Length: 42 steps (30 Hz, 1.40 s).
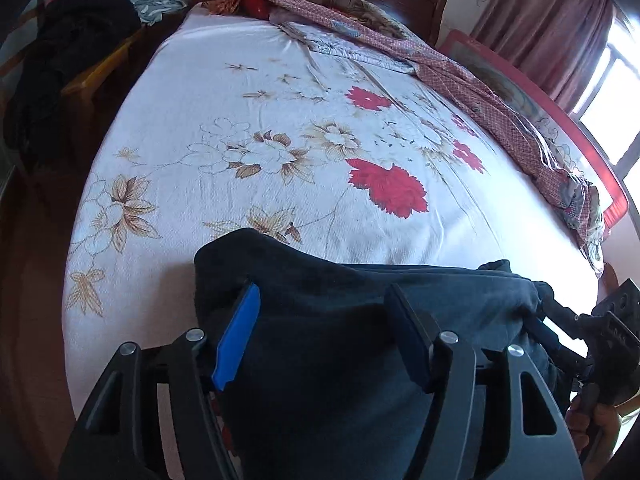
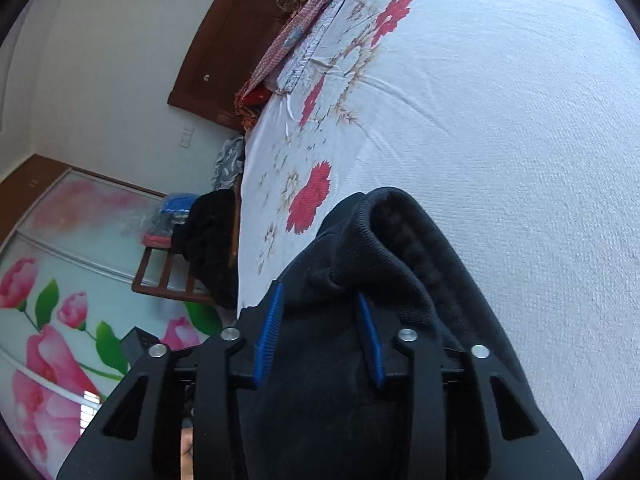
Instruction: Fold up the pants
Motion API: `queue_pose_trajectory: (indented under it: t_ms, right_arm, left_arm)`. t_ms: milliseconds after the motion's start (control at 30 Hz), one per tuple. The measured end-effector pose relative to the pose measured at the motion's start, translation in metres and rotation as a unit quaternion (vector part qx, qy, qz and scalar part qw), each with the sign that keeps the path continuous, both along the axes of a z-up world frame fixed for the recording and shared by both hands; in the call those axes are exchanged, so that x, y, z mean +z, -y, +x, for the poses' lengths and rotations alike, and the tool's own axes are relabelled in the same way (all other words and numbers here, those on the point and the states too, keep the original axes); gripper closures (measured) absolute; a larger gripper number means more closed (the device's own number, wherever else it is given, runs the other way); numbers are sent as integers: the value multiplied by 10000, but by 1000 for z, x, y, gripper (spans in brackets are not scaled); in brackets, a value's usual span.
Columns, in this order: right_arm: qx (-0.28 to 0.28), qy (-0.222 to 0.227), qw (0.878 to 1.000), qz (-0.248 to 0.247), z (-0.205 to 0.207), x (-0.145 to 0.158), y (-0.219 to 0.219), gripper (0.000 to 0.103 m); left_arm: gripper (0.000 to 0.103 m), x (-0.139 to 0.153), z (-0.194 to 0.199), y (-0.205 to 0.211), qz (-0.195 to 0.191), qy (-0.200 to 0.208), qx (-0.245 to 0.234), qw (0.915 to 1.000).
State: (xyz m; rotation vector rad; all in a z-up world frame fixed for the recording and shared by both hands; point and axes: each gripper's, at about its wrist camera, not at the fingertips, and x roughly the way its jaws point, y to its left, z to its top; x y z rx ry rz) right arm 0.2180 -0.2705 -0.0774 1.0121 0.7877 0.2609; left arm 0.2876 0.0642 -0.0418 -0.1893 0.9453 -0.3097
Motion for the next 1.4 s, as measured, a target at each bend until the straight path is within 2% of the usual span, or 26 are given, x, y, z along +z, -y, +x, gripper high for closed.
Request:
queue_pose_trajectory:
  t_ms: [67,133,200,233,267,300,433,533,600,667,767,833,867,900,967,1067,1100,1167,1267,1400]
  right_arm:
    - [-68,-26,9993,359,-3,-7,8,86]
    - [-162,-90,9971,735,-7,-8,16,86]
    - [-143,-26,9980,613,-16,11,19,76]
    - [-134,94,9984,542,-24,23,22,61]
    - [-114,214,9987,446,-34,35,26,55]
    - [-67,306,9989,335,-43,47,28,54]
    - [332,491,9982,10,-81,68,21,49]
    - [738,437,9963,-83,-93,58,1,49]
    - [625,104,9976,-282,-97,40,-2,49]
    - [434,-7,9990,49,-102,16,4,50]
    - [328,-18,9990,300,-107,13,10,49]
    - [279,83,9985,467,-115,29,14,47]
    - [264,296,9977,545,-123,42,16,46]
    - [266,455,9973,511,-132,53,18,42]
    - [250,627,9971,359,-153,72,24,27]
    - [182,640,9976,213,-185,80,36,25]
    - [122,560,9983,136,-195,79,40,22]
    - [4,308,9995,-75,-211,72,45,20]
    - [-75,-165,9987,-472,-227,61,43,20]
    - [51,-326,9984,-465,-235,46,32,20]
  left_arm:
    - [38,-2,-5,5,219,116,-2,9997]
    - [39,-3,-5,2,125,94,82,9998]
    - [40,5,-8,3,194,102,65,9997]
    - [37,13,-11,4,284,125,71,9995]
    - [33,21,-17,3,341,184,102,9992]
    - [23,30,-23,1,367,252,138,9989]
    - [16,67,-73,-4,270,631,-56,9976]
    - [10,74,-122,2,189,744,-358,9964]
    - [10,64,-147,7,363,678,-464,9960]
    - [10,42,-155,6,376,379,-429,9977]
    - [10,-1,-148,-4,327,-331,-186,9987]
    - [9,-18,-144,-21,-326,-620,45,9975]
    - [9,-19,-144,-28,-492,-699,209,9961]
    - [10,-14,-147,-33,-532,-699,343,9955]
    - [10,2,-159,-44,-652,-582,503,9949]
    - [6,33,-190,-73,-913,-264,714,9929]
    - [2,41,-203,-84,-862,-143,860,9924]
    - [2,52,-227,-105,-768,9,1136,9905]
    - [2,56,-254,-131,-783,-125,1678,9826]
    - [2,44,-274,-139,-899,-573,2020,9736]
